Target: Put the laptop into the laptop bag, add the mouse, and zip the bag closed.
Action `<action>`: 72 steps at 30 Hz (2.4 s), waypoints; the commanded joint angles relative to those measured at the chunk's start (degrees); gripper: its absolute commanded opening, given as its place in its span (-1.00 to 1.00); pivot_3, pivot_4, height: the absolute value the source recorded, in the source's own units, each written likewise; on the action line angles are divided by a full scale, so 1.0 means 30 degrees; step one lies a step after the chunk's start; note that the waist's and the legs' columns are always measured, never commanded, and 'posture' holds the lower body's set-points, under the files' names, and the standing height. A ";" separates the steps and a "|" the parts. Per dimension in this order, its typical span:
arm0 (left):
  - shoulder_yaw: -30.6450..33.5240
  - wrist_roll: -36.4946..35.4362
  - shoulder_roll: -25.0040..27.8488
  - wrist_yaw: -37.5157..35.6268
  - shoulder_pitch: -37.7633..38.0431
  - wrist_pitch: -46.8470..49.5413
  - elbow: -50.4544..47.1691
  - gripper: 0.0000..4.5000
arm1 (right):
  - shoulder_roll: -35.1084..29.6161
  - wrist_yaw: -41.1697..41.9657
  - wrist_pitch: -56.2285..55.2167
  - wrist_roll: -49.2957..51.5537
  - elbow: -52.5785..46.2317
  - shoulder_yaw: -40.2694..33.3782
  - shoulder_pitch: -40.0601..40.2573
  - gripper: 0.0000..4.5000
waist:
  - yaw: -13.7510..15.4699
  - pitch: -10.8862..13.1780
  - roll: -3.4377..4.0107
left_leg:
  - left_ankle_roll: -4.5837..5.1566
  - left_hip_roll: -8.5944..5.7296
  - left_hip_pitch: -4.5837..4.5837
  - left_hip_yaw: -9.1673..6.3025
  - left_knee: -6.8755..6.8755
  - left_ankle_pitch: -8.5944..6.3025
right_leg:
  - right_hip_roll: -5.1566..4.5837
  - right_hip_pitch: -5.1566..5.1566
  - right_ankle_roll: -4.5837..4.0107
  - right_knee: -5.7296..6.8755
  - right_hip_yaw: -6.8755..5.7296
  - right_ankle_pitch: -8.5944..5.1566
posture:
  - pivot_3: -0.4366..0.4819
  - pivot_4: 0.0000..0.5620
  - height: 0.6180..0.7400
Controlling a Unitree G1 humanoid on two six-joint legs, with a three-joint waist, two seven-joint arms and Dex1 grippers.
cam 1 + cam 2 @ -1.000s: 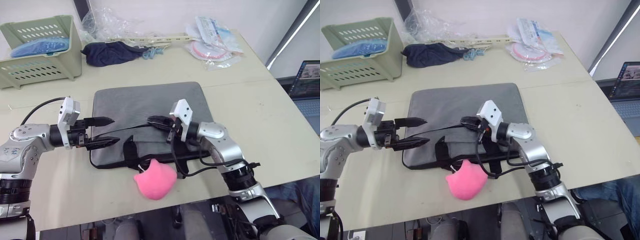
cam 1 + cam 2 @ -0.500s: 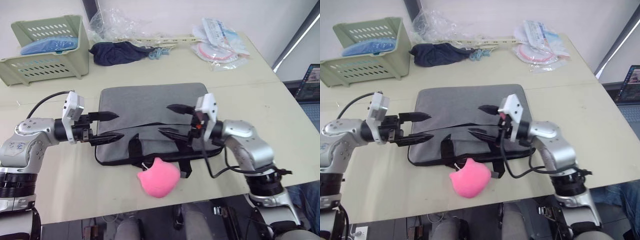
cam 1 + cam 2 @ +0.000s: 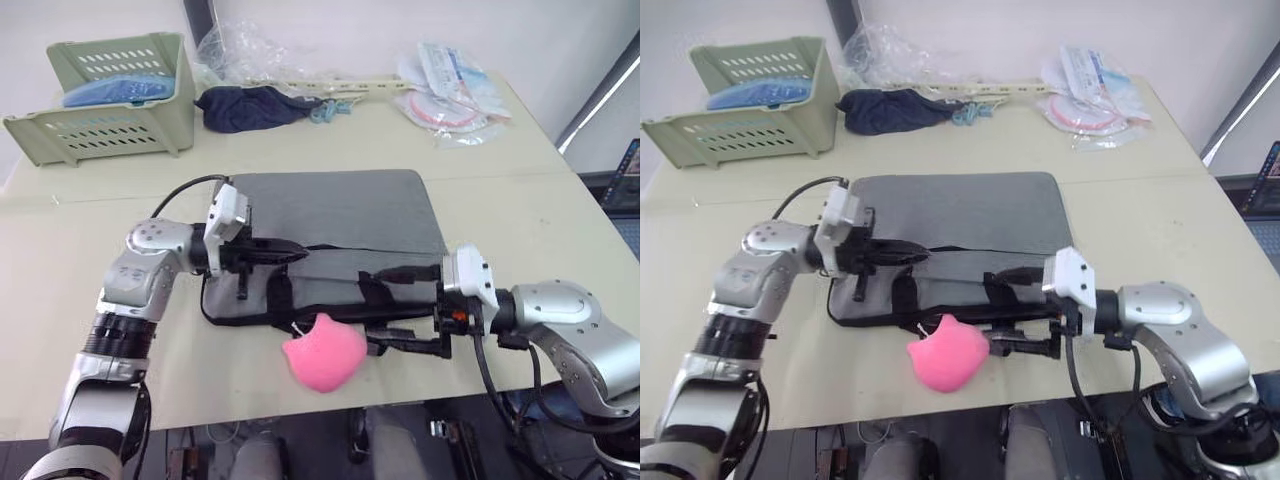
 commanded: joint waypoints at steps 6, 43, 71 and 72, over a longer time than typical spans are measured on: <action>0.0038 0.1065 -0.1834 0.0398 -0.1567 -0.2317 0.2639 -0.99 | 0.0520 0.0888 -0.4691 -0.3141 -0.0054 0.3054 0.0494 1.00 | 0.0025 -0.0006 -0.0014 | 0.0034 -0.0007 -0.0020 -0.0005 0.0012 -0.0009 | -0.0004 0.0023 0.0047 -0.0080 -0.0019 0.0039 | -0.05 -0.47 1.00; -0.2576 0.5948 -0.2328 0.2404 -0.1673 -0.4085 0.5966 -1.00 | 0.1897 0.0954 -1.1028 -0.8114 0.5090 0.6440 -0.1205 -0.99 | 0.0125 -0.0028 -0.0030 | 0.0079 -0.0017 0.0236 -0.0092 0.0046 -0.0013 | -0.0034 0.0370 0.0082 -0.0153 -0.0075 0.0074 | -0.05 -0.47 1.00; -0.4121 0.8338 -0.1216 0.3751 -0.0699 -0.5685 0.7002 -1.00 | -0.2162 -0.0158 -0.7599 -0.4543 0.0474 -0.2841 0.6608 -0.99 | 0.0597 -0.0102 -0.0023 | 0.0150 -0.0013 0.0363 -0.0093 -0.0013 -0.0056 | -0.0043 0.0626 0.0075 -0.0277 -0.0086 0.0082 | -0.05 -0.47 1.00; -0.4132 0.8355 -0.1242 0.3781 -0.0732 -0.5772 0.7135 -1.00 | -0.2164 -0.0165 -0.7609 -0.4439 0.0606 -0.3172 0.6837 -0.99 | 0.0587 -0.0108 -0.0019 | 0.0151 -0.0013 0.0369 -0.0091 -0.0015 -0.0056 | -0.0041 0.0630 0.0075 -0.0279 -0.0083 0.0083 | -0.05 -0.47 1.00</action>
